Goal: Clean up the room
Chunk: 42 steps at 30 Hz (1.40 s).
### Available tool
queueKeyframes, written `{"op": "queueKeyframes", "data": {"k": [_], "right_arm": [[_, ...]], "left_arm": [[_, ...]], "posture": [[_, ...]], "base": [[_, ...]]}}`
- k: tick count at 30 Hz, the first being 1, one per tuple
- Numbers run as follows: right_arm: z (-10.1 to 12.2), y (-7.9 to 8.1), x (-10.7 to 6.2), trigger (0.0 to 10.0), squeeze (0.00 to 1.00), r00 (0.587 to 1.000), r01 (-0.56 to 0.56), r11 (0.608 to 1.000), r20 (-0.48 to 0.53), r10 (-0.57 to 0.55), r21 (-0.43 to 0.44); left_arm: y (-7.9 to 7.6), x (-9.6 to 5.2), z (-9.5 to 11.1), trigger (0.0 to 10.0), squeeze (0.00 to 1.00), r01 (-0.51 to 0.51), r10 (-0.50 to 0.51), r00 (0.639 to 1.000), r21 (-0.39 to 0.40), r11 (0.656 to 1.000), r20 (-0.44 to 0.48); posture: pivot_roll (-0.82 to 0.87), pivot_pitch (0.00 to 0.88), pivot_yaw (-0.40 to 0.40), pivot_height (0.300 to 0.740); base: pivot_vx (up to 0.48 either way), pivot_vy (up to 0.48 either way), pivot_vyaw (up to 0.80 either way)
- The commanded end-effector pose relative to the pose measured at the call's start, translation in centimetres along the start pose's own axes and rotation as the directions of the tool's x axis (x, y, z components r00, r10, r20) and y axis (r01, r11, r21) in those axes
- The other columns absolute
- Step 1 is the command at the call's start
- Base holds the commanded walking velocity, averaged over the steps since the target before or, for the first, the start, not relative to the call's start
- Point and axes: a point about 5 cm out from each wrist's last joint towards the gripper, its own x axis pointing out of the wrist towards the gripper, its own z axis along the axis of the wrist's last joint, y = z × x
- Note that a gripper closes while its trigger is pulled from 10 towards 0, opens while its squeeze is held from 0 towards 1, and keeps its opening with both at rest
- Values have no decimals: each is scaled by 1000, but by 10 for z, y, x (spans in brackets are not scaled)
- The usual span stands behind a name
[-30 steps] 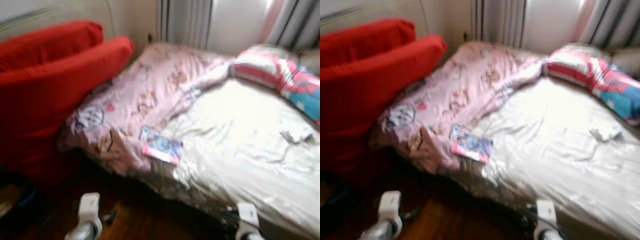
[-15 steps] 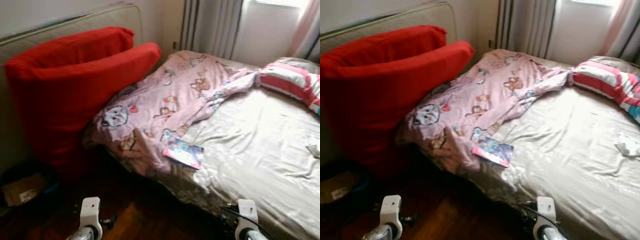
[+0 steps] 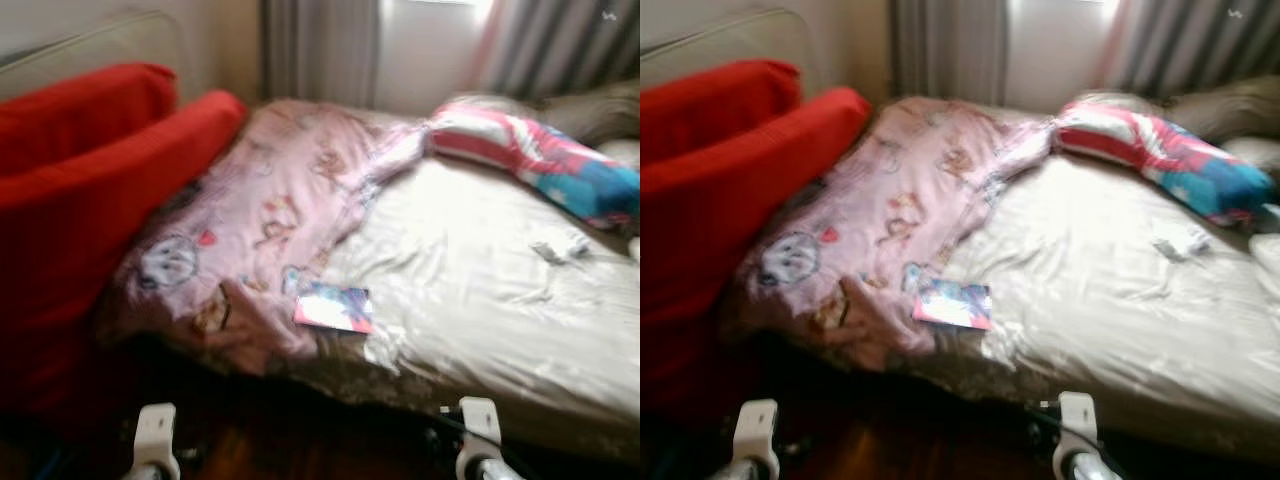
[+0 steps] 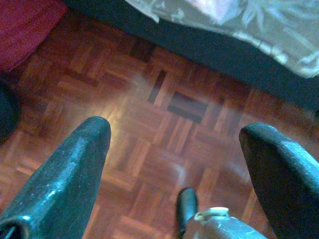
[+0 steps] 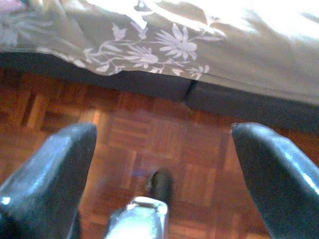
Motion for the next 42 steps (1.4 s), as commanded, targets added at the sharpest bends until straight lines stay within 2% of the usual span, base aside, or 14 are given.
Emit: {"op": "queueKeyframes", "data": {"k": [1, 5, 10, 24, 25, 26, 27, 33, 34, 42], "right_arm": [[5, -11, -1, 10000, 0, 1000, 29, 1000, 12, -28, -5], [5, -11, -1, 10000, 0, 1000, 28, 1000, 13, -28, -4], [7, -11, -1, 10000, 0, 999, 31, 1000, 33, -31, -1], [8, -11, -1, 10000, 0, 998, 29, 1000, 52, -28, -10], [8, -11, -1, 10000, 16, 998, 30, 999, 52, -29, -11], [8, -11, -1, 10000, 659, 998, 30, 999, 52, -29, -11], [9, -11, -1, 10000, 1000, 998, 29, 1000, 53, -28, -12], [9, -12, -2, 10000, 1000, 998, 43, 999, 56, -43, -7], [9, -11, -1, 10000, 0, 998, 29, 1000, 57, -29, 2], [8, -11, -1, 10000, 0, 999, 26, 1000, 49, -25, -17]], "left_arm": [[-8, 3, 6, 10000, 0, 22, -22, 1000, 1, 1000, 19], [-14, 4, 8, 10000, 0, 30, -30, 999, 0, 1000, 23], [-22, 7, 14, 10000, 0, 42, -42, 998, 10, 999, 43], [-28, 9, 20, 10000, 0, 47, -45, 997, -18, 999, 57], [-30, 9, 21, 10000, 506, 50, -49, 997, -15, 999, 59], [-31, 10, 21, 10000, 1000, 52, -51, 997, -12, 999, 60], [-32, 10, 21, 10000, 1000, 52, -51, 997, -11, 999, 60], [-32, 10, 22, 10000, 1000, 36, -35, 997, -19, 999, 63], [-31, 11, 26, 10000, 0, 34, -32, 997, -18, 999, 75], [-32, 12, 36, 10000, 0, 50, -46, 994, -34, 998, 95]], "posture": [[48, 0, 13, 740], [48, 0, 13, 740], [48, 0, 13, 740], [48, 0, 13, 740], [48, 0, 13, 740], [48, 0, 13, 740], [48, 0, 13, 740], [49, 0, 11, 740], [49, 0, 11, 740], [49, 0, 10, 740]], "base": [[0, 364, -788], [0, 179, -753], [0, 0, 0], [0, 0, 0], [0, 0, 0], [0, 0, 0], [0, 0, 0], [0, 0, 0], [0, 0, 0], [0, 0, 0]]}}
